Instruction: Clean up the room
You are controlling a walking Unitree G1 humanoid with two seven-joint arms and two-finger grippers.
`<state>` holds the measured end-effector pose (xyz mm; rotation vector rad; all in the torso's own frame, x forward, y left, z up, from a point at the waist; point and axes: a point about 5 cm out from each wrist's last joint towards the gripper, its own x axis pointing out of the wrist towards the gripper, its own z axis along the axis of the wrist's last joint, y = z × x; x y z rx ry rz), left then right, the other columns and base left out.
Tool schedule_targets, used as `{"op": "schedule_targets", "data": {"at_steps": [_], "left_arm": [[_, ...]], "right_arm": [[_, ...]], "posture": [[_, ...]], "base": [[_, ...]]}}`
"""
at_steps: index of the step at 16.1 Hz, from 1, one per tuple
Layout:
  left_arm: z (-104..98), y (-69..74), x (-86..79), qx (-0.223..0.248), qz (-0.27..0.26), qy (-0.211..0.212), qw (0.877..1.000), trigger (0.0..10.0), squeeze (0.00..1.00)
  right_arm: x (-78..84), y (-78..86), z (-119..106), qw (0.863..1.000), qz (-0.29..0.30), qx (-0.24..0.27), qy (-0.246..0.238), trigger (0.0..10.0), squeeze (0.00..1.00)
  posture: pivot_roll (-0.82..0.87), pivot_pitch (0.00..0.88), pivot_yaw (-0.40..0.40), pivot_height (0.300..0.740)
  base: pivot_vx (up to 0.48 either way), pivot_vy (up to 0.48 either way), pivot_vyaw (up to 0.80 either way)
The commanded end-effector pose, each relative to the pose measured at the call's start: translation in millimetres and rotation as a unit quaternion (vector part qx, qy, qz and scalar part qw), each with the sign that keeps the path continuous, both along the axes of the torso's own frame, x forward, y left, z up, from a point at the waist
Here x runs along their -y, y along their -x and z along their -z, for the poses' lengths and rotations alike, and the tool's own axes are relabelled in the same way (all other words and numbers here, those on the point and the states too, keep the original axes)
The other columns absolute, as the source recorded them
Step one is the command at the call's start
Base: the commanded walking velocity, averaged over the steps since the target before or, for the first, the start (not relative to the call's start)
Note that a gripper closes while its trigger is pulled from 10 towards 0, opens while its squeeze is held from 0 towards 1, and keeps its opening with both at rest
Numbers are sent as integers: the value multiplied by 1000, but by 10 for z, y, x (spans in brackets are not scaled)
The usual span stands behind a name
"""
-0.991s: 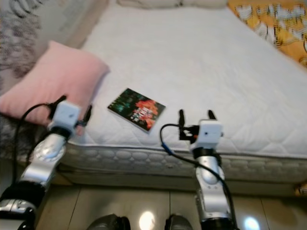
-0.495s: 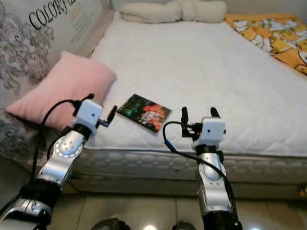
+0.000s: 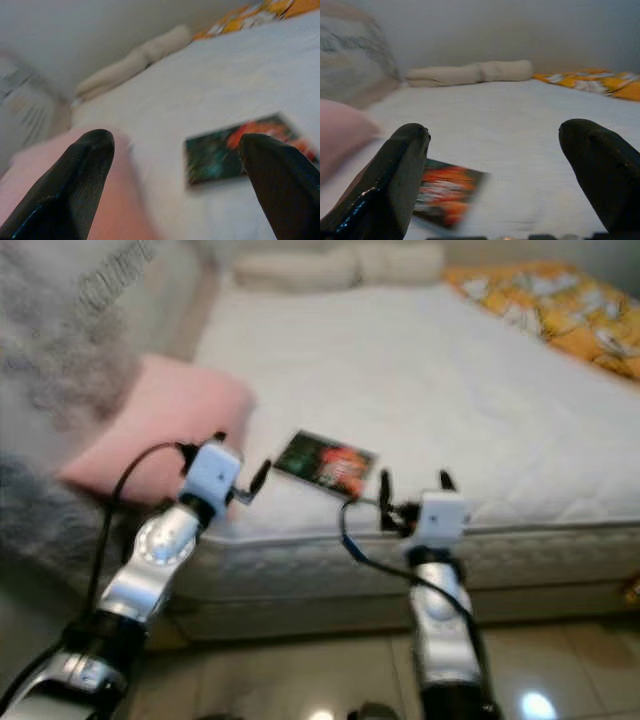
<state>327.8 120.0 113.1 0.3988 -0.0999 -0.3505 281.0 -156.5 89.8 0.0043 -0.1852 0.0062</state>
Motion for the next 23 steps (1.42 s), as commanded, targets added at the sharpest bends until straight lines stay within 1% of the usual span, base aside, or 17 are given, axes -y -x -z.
{"op": "schedule_targets", "data": {"at_steps": [1, 4, 6, 7, 8, 9, 11, 14, 15, 16, 17, 18, 20, 21, 22, 23], "left_arm": [[-46, 8, 28, 4, -3, 15, 1000, 10000, 0], [-33, 33, 55, -4, -11, 24, 1000, 10000, 0], [-40, 36, 45, -4, -18, 25, 1000, 10000, 0], [-50, 41, 43, -5, -19, 27, 999, 10000, 0], [-60, 46, 45, -7, -22, 27, 999, 10000, 0], [-60, 50, 37, -10, -26, 26, 999, 10000, 0], [-59, 54, -2, -10, -40, 23, 999, 10000, 0], [-87, 65, -69, -10, -54, 29, 998, 10000, 0], [-105, 91, -89, -9, -55, 30, 998, 10000, 0], [-121, 134, -119, -8, -56, 31, 998, 10000, 0], [-122, 165, -141, -9, -58, 32, 998, 10000, 0], [-127, 277, -207, -14, -61, 24, 998, 10000, 0], [-150, 425, -306, -20, -63, 6, 998, 10000, 0], [-180, 483, -364, -20, -64, -5, 998, 10000, 0], [-230, 555, -451, -20, -67, -17, 997, 10000, 0], [-281, 624, -522, -20, -72, -25, 997, 10000, 0]], "right_arm": [[21, -35, -30, 1000, -4, 6, 5, 10000, 165], [-2, -75, -9, 1000, -12, -3, -1, 10000, 169], [-23, -99, 28, 1000, -23, -19, -9, 10000, 165], [-39, -121, 67, 999, -31, -34, -19, 10000, 165], [-23, -177, 106, 997, -30, -54, -37, 10000, 165], [3, -218, 118, 997, -25, -62, -47, 10000, 165], [5, -285, 139, 995, -27, -76, -53, 10000, 161], [-36, -401, 193, 989, -41, -114, -82, 10000, 161], [-41, -440, 207, 987, -38, -125, -98, 10000, 161], [-67, -464, 231, 983, -39, -138, -112, 10000, 165], [-89, -481, 262, 980, -39, -151, -124, 10000, 161], [-160, -492, 357, 968, -40, -189, -159, 10000, 157], [-289, -433, 553, 946, -52, -255, -193, 10000, 157], [-330, -413, 608, 938, -51, -274, -205, 10000, 157], [-345, -387, 665, 928, -42, -292, -228, 10000, 153], [-339, -367, 698, 923, -33, -299, -238, 10000, 149]], "posture": [[-84, 0, 49, 736], [-78, 0, 47, 736], [-74, 0, 46, 736], [-71, 0, 46, 736], [-62, 0, 45, 736], [-57, 0, 46, 736], [-47, 0, 47, 736], [-17, 5, 46, 736], [-2, 16, 46, 736], [21, 46, 48, 736], [27, 53, 50, 736], [62, 94, 56, 736], [127, 156, 81, 736], [165, 183, 95, 736], [206, 218, 116, 736], [228, 235, 128, 736]], "base": [[375, -296, 0], [424, 0, 0], [435, 0, 0], [458, 0, 0], [461, 0, 0], [461, 0, 0], [465, 0, 0], [0, 0, 0], [0, 0, 0], [0, 0, 0], [0, 0, 0], [0, 0, 0], [0, 0, 0], [0, 0, 0], [0, 0, 0], [0, 0, 0]]}}
